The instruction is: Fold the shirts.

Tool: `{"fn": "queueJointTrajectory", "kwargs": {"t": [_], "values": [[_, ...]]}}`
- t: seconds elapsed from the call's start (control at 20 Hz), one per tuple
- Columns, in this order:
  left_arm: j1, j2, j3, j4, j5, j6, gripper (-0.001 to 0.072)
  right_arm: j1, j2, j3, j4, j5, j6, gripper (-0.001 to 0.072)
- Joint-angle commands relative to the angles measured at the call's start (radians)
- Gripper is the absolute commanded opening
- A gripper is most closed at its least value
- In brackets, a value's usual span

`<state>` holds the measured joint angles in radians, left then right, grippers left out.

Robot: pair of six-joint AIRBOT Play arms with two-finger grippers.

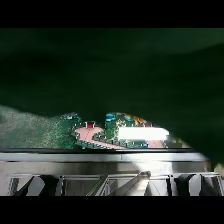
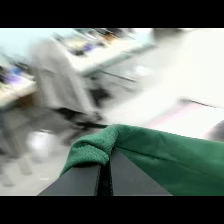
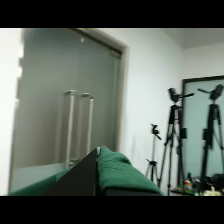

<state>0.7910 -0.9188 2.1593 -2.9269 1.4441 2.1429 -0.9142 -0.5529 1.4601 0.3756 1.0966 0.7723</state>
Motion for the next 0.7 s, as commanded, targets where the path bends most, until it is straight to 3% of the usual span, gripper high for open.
{"fn": "queueJointTrajectory", "kwargs": {"t": [0.0, 0.1, 0.25, 0.35, 0.45, 0.55, 0.65], "values": [[0.032, -0.082, 0.127, 0.135, 0.024, -0.098, 0.0032, -0.034, -0.084, 0.089, -0.271, 0.075, 0.264, 0.0016], [-0.04, -0.081, -0.074, 0.079, 0.056, -0.066, 0.0031, 0.001, -0.143, 0.021, -0.42, 0.222, 0.367, 0.0016], [-0.284, -0.142, -0.373, 0.231, 0.119, -0.035, 0.0032, 0.155, -0.19, -0.231, -0.578, 0.232, 0.384, 0.0017], [-0.47, -0.232, -0.51, 0.426, 0.118, -0.01, 0.0032, 0.306, -0.22, -0.463, -0.677, 0.124, 0.373, 0.0017], [-0.629, -0.373, -0.583, 0.583, 0.056, 0.004, 0.0032, 0.455, -0.291, -0.688, -0.696, -0.11, 0.304, 0.0017], [-0.722, -0.54, -0.612, 0.659, -0.036, 0.011, 0.0032, 0.55, -0.43, -0.805, -0.684, -0.303, 0.203, 0.0017], [-0.745, -0.725, -0.559, 0.648, -0.064, 0.01, 0.0032, 0.589, -0.629, -0.806, -0.561, -0.367, 0.04, 0.0017]]}}
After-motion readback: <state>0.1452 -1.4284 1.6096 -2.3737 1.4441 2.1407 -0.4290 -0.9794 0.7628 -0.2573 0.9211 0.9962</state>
